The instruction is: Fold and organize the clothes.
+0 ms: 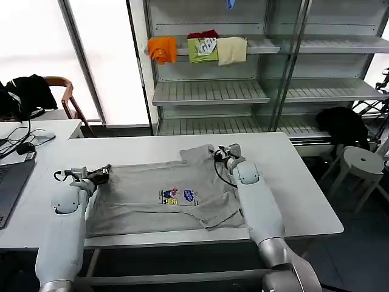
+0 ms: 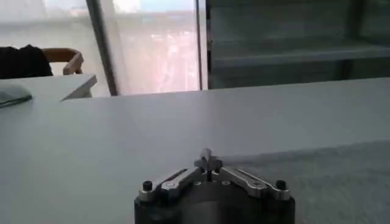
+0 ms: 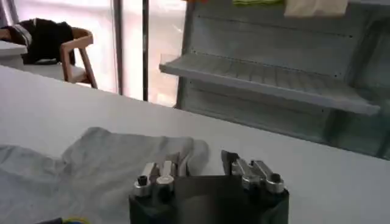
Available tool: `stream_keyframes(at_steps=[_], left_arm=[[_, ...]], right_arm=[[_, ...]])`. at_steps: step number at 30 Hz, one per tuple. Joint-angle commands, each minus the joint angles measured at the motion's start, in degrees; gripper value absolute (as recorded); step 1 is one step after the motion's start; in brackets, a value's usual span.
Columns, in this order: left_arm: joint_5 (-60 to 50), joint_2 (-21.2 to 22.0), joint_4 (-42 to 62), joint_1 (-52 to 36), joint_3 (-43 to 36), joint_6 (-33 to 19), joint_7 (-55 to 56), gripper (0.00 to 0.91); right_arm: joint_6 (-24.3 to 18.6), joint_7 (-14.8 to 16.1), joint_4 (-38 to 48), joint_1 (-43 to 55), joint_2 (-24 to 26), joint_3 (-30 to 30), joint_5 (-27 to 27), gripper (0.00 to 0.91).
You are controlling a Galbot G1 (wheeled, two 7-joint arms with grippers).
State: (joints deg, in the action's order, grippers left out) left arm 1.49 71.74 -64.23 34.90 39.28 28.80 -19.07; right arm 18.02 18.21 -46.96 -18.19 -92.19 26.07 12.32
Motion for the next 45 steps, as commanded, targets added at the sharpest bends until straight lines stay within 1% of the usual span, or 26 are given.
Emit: stream_keyframes(at_steps=[1, 7, 14, 19, 25, 28, 33, 42, 45], left_arm=[[-0.11, 0.27, -0.85, 0.19, -0.17, 0.16, -0.16, 0.01], [-0.11, 0.44, -1.57, 0.67, -0.21, 0.12, -0.36, 0.0], [0.86, 0.37, -2.14, 0.8, -0.24, -2.92, -0.02, 0.0], [1.6, 0.45, -1.98, 0.7, -0.28, -4.31, 0.6, 0.0], [3.93, 0.66, -1.81, 0.65, -0.24, -6.7, 2.03, 0.0], [5.84, 0.62, -2.27, 0.95, -0.06, -8.01, 2.82, 0.0], [9.99, 0.54, -5.05, 2.41, 0.27, -9.56, 3.62, 0.0], [14.6, -0.5, -12.28, 6.97, 1.4, -9.68, 3.83, 0.0], [16.83, -1.12, -15.18, 9.42, 1.84, -9.56, 3.62, 0.0]], right_arm=[[-0.78, 0.28, 3.11, 0.18, -2.81, -0.01, 0.69, 0.0], [-0.57, 1.36, 3.09, -0.09, -2.81, 0.06, 0.48, 0.0], [-0.73, 1.86, 1.89, -0.32, -2.81, 0.25, -0.79, 0.0], [-1.52, 1.62, 1.56, -0.58, -2.81, 0.51, -1.76, 0.0], [-3.91, 0.41, -0.04, -1.61, -2.81, 0.52, -3.94, 0.0], [-4.92, -0.2, -2.93, -2.76, -2.81, 0.43, -4.92, 0.0], [-4.38, -0.74, -10.02, -5.93, -2.81, -0.04, -5.86, 0.0], [-0.35, -0.96, -25.45, -13.99, -2.81, -2.63, -8.0, 0.0], [1.42, -0.83, -30.86, -17.25, -1.86, -3.33, -9.07, 0.0]])
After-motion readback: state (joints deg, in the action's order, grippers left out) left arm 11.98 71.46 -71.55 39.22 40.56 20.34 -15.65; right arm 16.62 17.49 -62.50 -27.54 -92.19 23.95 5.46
